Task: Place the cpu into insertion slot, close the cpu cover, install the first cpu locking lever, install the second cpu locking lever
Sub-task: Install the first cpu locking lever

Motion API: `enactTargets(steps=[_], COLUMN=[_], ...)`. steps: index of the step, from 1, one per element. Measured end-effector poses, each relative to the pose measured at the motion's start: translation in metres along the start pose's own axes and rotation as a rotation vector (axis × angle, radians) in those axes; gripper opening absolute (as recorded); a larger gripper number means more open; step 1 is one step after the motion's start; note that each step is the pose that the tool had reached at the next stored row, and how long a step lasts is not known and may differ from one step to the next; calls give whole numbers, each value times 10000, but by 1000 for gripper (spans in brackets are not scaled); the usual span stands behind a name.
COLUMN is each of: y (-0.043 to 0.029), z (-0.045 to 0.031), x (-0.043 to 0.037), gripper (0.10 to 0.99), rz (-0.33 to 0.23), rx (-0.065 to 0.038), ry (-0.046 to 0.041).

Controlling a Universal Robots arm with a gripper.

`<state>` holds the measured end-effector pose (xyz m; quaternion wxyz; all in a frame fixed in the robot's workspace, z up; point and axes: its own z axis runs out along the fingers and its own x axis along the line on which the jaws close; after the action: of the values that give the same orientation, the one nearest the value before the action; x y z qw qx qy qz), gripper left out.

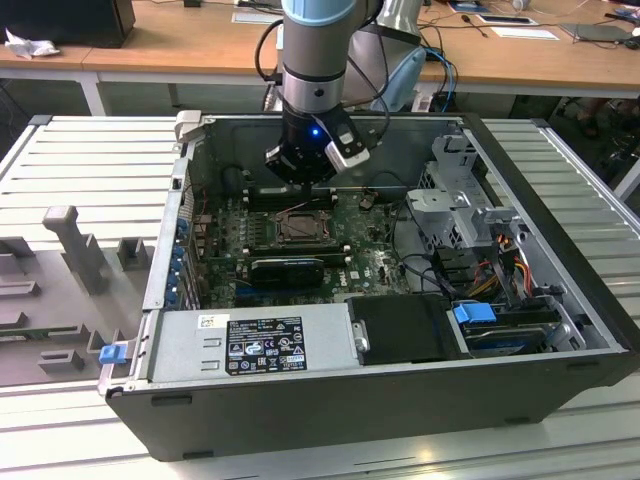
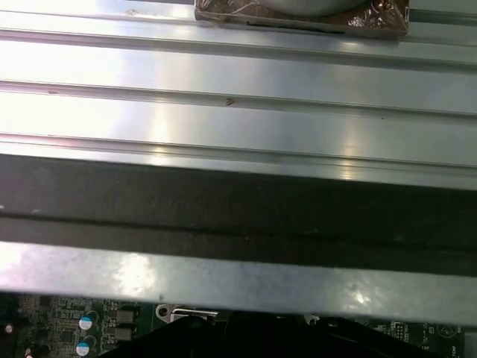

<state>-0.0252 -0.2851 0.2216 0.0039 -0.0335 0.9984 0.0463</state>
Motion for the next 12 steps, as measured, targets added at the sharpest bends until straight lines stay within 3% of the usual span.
enactTargets(steps=[7,12], y=[-10,-16], z=[56,120], x=[-70,-75], gripper=[106,106], rz=[5,5], rx=[-4,-4], ry=[0,0])
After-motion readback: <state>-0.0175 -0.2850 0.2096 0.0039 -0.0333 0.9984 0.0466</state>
